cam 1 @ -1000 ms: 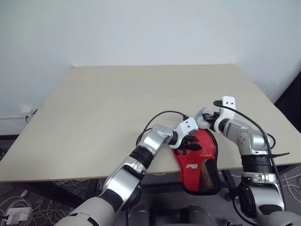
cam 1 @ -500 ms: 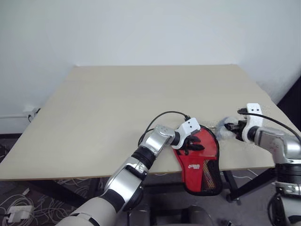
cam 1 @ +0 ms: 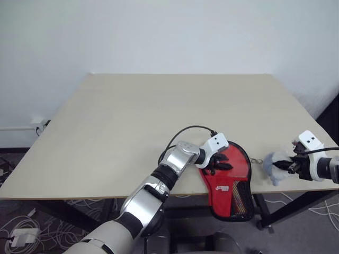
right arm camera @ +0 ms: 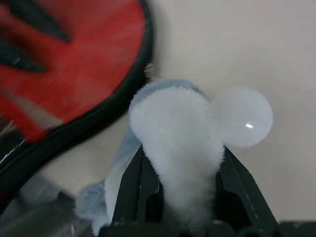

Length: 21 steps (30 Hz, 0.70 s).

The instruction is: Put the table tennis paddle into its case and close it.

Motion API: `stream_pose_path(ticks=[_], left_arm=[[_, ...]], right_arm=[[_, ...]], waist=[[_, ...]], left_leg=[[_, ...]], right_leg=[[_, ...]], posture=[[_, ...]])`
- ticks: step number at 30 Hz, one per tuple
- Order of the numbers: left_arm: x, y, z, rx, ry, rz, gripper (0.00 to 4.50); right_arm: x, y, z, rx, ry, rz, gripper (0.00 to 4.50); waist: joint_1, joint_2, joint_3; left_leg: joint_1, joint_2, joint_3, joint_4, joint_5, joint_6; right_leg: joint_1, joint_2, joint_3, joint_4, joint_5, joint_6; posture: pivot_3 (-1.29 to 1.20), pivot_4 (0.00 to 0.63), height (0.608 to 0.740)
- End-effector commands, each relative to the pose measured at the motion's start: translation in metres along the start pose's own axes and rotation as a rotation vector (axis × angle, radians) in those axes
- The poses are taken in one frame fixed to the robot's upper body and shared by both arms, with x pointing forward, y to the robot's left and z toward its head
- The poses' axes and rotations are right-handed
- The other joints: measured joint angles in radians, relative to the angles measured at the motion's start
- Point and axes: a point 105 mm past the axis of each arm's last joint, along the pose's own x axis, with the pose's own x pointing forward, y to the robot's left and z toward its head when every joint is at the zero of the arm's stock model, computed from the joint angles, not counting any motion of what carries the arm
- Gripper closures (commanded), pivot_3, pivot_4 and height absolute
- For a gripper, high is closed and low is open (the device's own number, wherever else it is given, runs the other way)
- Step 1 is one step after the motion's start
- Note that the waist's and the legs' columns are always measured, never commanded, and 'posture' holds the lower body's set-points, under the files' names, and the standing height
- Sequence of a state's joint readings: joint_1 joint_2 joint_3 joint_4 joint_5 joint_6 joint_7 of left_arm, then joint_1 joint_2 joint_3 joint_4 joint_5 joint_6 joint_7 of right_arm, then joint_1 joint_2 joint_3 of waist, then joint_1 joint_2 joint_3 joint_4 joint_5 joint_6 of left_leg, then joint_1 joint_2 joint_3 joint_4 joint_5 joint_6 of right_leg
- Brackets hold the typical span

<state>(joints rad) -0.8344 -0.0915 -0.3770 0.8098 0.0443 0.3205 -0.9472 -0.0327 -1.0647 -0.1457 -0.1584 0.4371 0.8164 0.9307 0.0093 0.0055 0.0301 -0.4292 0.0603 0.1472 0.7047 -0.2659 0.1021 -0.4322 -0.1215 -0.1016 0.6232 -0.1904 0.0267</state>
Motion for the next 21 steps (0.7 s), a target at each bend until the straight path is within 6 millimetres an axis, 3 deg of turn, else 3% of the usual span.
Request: stream_pose_path(ticks=[1, 5, 10, 21], left_arm=[[-0.001, 0.002, -0.037, -0.071, 0.123, 0.016, 2.61], [-0.001, 0.003, -0.037, -0.072, 0.123, 0.018, 2.61], [0.001, 0.002, -0.036, -0.072, 0.12, 0.014, 2.61], [0.003, 0.001, -0.034, -0.068, 0.115, 0.011, 2.61]], right_arm=[[-0.016, 0.013, 0.009, -0.122, -0.022, 0.067, 3.91], [-0.022, 0.034, 0.002, -0.183, -0.021, 0.174, 3.91], [-0.026, 0.057, -0.024, -0.222, 0.071, 0.293, 3.91], [-0.04, 0.071, -0.076, -0.324, 0.284, 0.422, 3.91]], waist=[[0.0, -0.001, 0.0], [-0.001, -0.003, 0.002], [-0.001, -0.004, 0.002], [0.001, -0.004, 0.002]], left_leg=[[0.0, 0.0, 0.0, 0.0, 0.0, 0.0], [0.001, 0.0, -0.003, 0.001, -0.001, -0.001], [0.001, 0.0, -0.006, 0.002, -0.001, -0.001], [0.001, -0.003, -0.012, 0.003, -0.002, -0.001]], right_leg=[[0.001, 0.0, 0.0, 0.0, 0.0, 0.0], [0.003, 0.0, -0.002, -0.001, 0.0, 0.001], [0.005, -0.001, -0.005, -0.001, -0.001, 0.001], [0.008, -0.004, -0.011, -0.002, -0.003, 0.003]], posture=[[0.0, 0.0, 0.724], [0.0, 0.0, 0.724], [0.0, 0.0, 0.724], [0.0, 0.0, 0.724]])
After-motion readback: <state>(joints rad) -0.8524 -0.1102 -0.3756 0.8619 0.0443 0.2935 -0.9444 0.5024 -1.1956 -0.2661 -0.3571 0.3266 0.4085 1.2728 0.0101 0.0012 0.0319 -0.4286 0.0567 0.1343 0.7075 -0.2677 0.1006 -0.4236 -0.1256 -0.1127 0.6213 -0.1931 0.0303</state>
